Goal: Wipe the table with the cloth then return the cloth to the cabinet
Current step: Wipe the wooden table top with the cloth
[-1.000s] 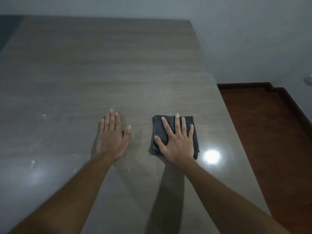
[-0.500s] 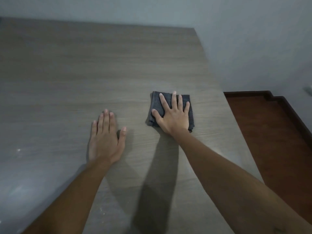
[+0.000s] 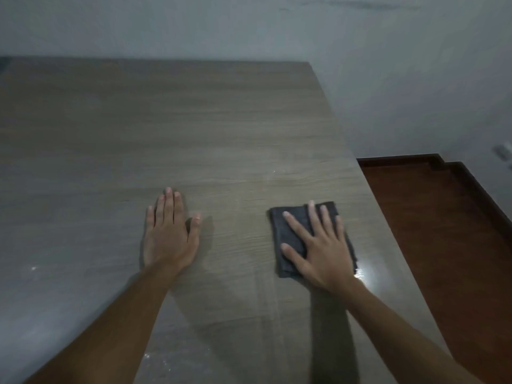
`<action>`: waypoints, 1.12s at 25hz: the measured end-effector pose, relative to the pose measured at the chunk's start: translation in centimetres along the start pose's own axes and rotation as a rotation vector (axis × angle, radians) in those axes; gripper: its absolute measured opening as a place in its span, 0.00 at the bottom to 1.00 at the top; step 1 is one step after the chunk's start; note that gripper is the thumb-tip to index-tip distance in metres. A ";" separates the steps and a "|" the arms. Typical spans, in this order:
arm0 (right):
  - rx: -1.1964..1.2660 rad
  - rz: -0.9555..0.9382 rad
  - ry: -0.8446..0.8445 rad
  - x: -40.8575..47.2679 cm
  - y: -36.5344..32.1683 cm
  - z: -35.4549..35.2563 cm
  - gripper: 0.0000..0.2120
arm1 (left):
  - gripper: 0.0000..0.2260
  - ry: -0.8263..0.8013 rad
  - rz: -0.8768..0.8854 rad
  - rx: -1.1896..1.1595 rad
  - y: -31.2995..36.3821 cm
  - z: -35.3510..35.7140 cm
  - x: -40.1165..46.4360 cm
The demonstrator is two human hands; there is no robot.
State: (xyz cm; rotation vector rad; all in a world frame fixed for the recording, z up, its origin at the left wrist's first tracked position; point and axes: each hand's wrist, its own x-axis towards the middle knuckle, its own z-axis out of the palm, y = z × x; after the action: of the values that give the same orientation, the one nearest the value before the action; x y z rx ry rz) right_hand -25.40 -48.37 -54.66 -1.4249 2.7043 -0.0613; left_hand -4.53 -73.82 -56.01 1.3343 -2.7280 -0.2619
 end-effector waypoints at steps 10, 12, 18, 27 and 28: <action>0.034 0.340 -0.081 14.3 -0.4 -1.0 0.35 | 0.36 0.057 0.014 0.013 0.0 0.7 0.2; 0.048 0.247 -0.075 15.5 -5.2 -0.6 0.34 | 0.37 0.056 0.018 -0.006 0.0 0.9 0.3; 0.081 -0.053 -0.045 10.6 -12.8 0.7 0.35 | 0.37 0.051 0.044 -0.042 -1.5 0.5 0.4; 0.005 0.098 0.005 4.4 3.6 -0.5 0.36 | 0.38 0.035 0.017 -0.022 -1.6 -0.1 0.4; -0.004 0.161 0.004 4.4 6.0 -0.9 0.36 | 0.38 0.037 0.020 -0.021 -1.7 -0.1 0.5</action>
State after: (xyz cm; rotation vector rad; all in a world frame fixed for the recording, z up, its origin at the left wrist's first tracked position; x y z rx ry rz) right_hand -32.95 -48.62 -54.44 -1.2034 2.8128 -0.0484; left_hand -3.55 -75.27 -56.21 1.2923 -2.6998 -0.2609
